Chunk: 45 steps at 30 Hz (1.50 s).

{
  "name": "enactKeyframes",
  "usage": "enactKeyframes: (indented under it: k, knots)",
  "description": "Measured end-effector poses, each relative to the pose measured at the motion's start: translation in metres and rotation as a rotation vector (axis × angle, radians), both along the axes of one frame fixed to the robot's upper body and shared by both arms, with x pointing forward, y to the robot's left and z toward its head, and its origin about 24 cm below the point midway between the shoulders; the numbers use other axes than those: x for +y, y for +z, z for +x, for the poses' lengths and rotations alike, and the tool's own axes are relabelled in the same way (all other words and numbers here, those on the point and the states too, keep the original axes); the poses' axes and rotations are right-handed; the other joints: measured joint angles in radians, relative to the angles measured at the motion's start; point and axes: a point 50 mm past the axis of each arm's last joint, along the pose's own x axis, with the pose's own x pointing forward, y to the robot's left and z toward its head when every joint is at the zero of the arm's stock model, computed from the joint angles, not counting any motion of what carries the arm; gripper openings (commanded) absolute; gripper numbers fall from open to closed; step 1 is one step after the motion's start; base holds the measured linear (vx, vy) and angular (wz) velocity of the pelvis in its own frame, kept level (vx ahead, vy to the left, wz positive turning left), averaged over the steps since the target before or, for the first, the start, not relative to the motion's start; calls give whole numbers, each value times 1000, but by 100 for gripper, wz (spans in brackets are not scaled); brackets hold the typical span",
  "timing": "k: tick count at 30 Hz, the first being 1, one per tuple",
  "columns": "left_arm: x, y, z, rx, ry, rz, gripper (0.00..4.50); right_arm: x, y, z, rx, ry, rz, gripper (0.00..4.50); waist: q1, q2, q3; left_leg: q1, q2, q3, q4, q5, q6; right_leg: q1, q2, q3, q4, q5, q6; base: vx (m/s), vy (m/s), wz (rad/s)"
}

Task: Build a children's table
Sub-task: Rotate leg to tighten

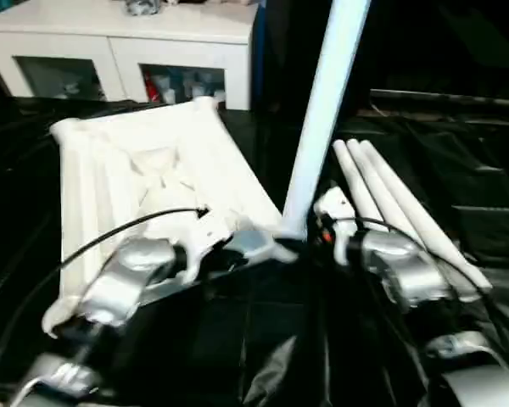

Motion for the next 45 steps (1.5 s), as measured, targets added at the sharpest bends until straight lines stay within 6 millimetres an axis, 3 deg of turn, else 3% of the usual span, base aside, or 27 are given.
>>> enactKeyframes:
  k: [4,6,10,13,15,18,22,32,38,39,45]
  knots:
    - [-17,-2,12,-9,102,3,0,9,-3,11,12,-224,14,275,0,1,-1,1,0,0,0,1,-1,2,0,0,0,2,0,0,0,0]
    - [-31,-3,20,-5,160,6,0,20,-5,16,26,-354,22,275,0,1,-1,8,0,0,1,1,-1,5,0,0,-1,2,1,0,0,0]
    - [-42,-5,23,-1,190,3,0,29,-6,19,23,-454,12,275,-2,2,-1,12,-1,0,0,1,-1,9,0,0,-7,2,1,0,0,0]
    - [-42,-5,24,-6,195,4,0,30,-5,20,17,-464,4,345,-3,2,-1,12,-2,0,0,1,-1,10,-1,0,-8,2,1,0,0,0]
    - [-38,-4,24,-19,197,12,0,33,-4,20,23,-438,42,348,-5,2,-1,12,-2,0,0,1,-1,9,-1,0,-8,2,2,0,0,0]
    - [-30,-3,24,-34,188,18,0,34,-3,19,26,-393,65,386,-11,2,-1,9,-1,-1,-2,1,-1,8,-1,-1,-6,2,2,0,0,0]
    - [-20,-2,19,-43,150,17,0,29,-2,16,20,-272,62,392,-14,2,-2,9,-1,-1,-4,1,-1,5,0,-1,-4,3,1,0,0,0]
    - [10,-1,-1,-19,-30,2,0,0,9,7,-17,80,-27,392,0,4,-2,5,0,0,-7,0,0,2,0,0,-5,3,-2,0,0,0]
    - [16,-1,-8,-6,-59,-3,0,-4,9,2,-2,196,-47,392,2,4,-2,4,0,1,-5,0,0,2,0,0,-5,3,-2,0,0,0]
    - [17,-1,-8,-6,-61,-3,0,-4,9,2,1,206,-50,365,2,4,-2,4,0,1,-5,0,0,2,0,0,-5,3,-2,0,0,0]
    - [19,-1,-11,-5,-66,-5,0,-2,9,0,2,246,-61,315,2,4,-2,3,0,1,-5,0,0,2,0,0,-5,3,-2,0,0,0]
